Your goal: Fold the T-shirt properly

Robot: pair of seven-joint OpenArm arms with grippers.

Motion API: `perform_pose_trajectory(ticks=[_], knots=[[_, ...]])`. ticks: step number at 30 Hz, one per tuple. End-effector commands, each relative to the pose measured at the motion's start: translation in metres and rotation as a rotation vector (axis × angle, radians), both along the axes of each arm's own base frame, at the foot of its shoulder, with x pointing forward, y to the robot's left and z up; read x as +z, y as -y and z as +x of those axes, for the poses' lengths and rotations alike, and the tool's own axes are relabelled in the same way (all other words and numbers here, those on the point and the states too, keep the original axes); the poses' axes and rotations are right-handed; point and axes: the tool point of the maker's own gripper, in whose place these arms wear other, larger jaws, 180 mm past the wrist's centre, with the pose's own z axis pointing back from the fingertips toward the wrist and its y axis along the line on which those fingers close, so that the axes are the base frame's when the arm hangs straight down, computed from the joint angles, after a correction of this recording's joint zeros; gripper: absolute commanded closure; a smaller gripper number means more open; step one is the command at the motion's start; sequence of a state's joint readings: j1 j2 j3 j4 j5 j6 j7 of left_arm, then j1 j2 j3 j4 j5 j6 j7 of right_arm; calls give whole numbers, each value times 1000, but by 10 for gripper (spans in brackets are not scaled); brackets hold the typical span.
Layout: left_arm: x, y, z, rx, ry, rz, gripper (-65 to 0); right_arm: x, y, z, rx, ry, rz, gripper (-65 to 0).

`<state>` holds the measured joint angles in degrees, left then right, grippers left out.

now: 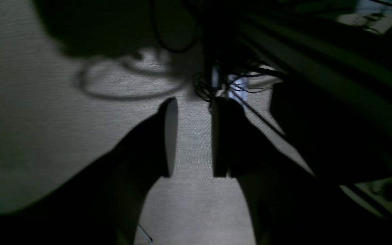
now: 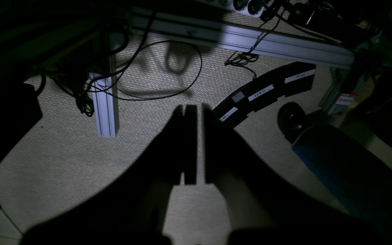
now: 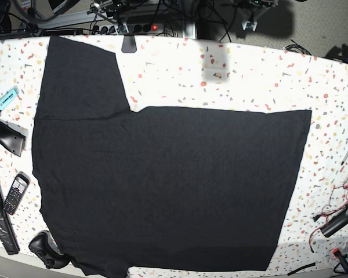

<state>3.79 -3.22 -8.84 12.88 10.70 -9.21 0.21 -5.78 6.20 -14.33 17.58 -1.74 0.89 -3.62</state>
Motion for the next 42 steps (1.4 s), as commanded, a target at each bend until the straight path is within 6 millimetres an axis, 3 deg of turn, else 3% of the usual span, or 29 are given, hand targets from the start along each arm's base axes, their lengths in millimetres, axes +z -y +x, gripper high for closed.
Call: perform_pose_trajectory(ticks=[1, 42], knots=[[0, -3, 3, 4, 10, 7, -161, 1, 3, 2, 30, 5, -6, -32], [1, -8, 8, 3, 20, 16, -161, 1, 3, 5, 65, 14, -10, -32]])
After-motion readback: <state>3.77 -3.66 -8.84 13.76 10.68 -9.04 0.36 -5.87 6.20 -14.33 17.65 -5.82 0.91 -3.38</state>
